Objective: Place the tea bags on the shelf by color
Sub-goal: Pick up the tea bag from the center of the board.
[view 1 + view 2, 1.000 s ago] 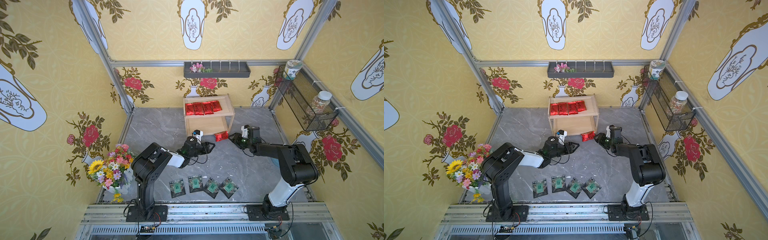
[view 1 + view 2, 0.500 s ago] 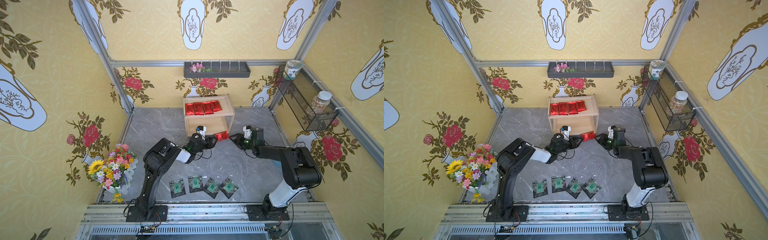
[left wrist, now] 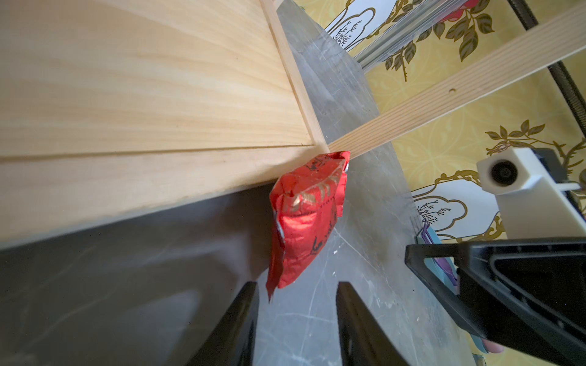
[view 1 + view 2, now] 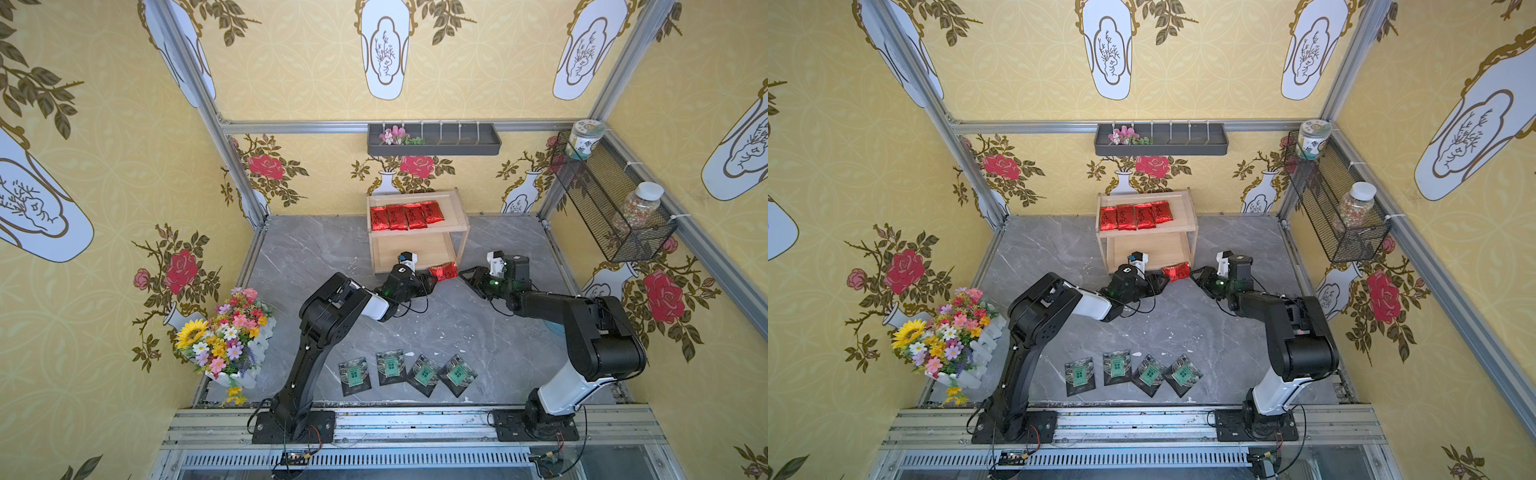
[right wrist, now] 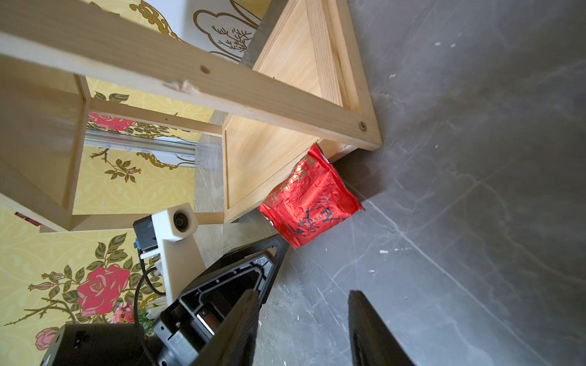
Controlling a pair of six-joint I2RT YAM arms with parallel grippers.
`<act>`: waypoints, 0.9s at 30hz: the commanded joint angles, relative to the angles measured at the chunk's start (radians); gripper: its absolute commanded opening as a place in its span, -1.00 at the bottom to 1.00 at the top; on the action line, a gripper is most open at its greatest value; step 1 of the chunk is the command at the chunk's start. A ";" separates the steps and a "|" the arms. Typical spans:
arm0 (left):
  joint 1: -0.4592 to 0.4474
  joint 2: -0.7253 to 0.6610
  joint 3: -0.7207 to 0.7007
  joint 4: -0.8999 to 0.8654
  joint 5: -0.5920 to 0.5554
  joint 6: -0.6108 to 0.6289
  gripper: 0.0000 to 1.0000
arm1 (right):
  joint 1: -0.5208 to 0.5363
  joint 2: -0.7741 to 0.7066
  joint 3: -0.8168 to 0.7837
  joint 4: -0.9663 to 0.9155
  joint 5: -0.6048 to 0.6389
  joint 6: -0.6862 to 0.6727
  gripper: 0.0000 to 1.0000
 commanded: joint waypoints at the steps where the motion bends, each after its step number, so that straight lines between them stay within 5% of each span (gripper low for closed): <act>1: -0.001 0.024 0.017 -0.004 0.021 -0.002 -0.14 | -0.006 -0.008 -0.004 0.024 -0.017 -0.004 0.00; 12: -0.001 0.075 0.075 -0.003 0.049 -0.016 -0.35 | -0.023 -0.023 -0.016 0.015 -0.033 -0.010 -0.01; 19: -0.001 0.087 0.090 0.001 0.079 -0.026 -0.81 | -0.034 -0.058 -0.020 -0.039 -0.037 -0.044 -0.01; 22: -0.001 0.058 0.061 0.008 0.094 -0.019 -1.00 | -0.038 -0.088 -0.018 -0.086 -0.033 -0.074 -0.01; 27: 0.001 -0.051 -0.057 0.015 0.117 0.009 -1.00 | -0.036 -0.135 -0.015 -0.185 -0.026 -0.143 0.00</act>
